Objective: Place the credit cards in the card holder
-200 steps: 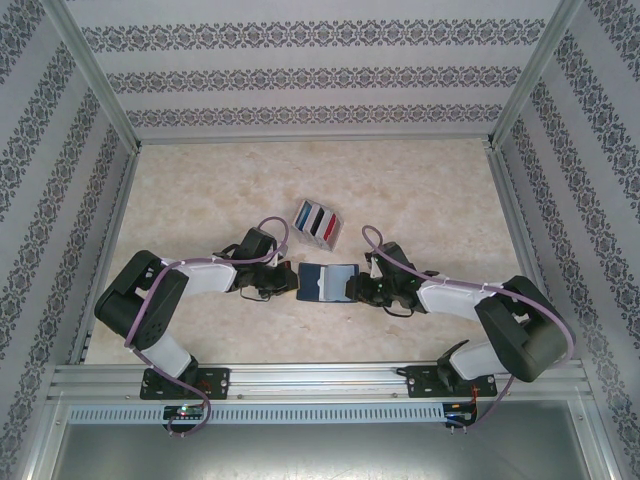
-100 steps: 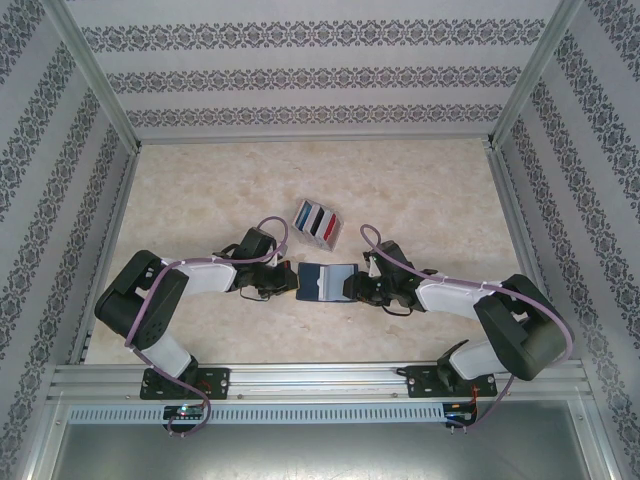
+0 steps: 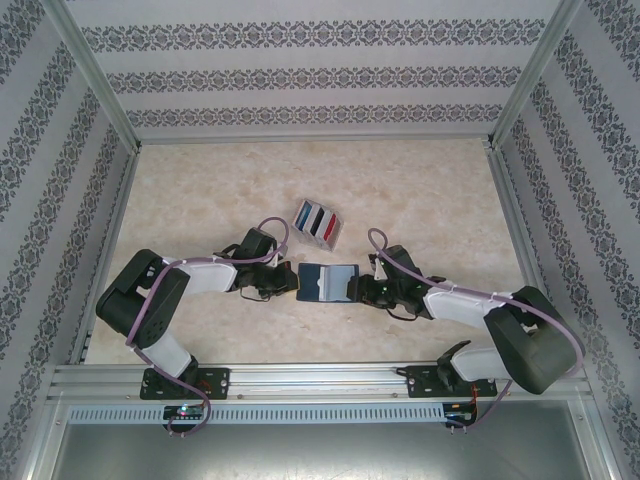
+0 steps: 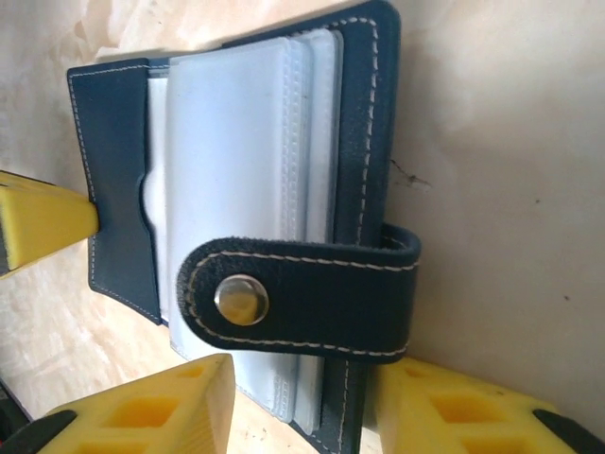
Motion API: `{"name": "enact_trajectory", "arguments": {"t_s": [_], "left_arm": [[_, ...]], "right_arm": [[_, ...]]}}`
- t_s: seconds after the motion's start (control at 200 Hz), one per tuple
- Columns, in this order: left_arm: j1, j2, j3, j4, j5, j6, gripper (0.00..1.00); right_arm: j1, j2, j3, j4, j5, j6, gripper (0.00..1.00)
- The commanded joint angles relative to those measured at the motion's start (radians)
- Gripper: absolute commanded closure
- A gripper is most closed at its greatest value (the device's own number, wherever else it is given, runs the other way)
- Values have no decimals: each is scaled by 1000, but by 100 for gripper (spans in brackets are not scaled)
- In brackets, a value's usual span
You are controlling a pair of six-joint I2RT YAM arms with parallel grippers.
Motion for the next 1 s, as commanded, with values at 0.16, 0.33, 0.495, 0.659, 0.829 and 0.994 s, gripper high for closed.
{"name": "enact_trajectory", "arguments": {"t_s": [0.16,0.33,0.495,0.659,0.829,0.994], "left_arm": [[3,31,10,-8,0,20,100],[3,34,9,1,2,16,100],[2,33,8,1,5,13,100],[2,34,5,2,3,14,100],[3,37,2,10,6,11,100],[3,36,1,8,7,13,100]], "right_arm": [[-10,-27,-26,-22,35,-19,69],[-11,-4,-32,6,21,-14,70],[-10,16,-25,25,12,-15,69],[-8,44,-14,41,1,-17,69],[-2,70,-8,44,2,-16,69],[4,94,-1,46,6,-14,69]]}}
